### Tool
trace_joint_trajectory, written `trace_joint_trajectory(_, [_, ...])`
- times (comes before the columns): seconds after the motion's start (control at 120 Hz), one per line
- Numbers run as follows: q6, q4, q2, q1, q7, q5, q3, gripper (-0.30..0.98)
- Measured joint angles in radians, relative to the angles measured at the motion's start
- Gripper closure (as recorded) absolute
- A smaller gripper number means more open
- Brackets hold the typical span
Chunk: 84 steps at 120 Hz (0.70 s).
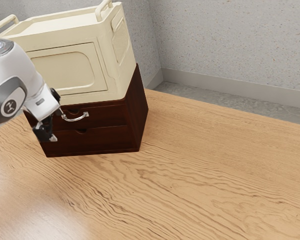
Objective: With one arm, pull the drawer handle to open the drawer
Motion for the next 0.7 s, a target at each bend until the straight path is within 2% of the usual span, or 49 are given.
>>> trace_joint_trajectory(0.7, [0.047, -0.003, 0.064, -0.015, 0.003, -0.002, -0.002, -0.01])
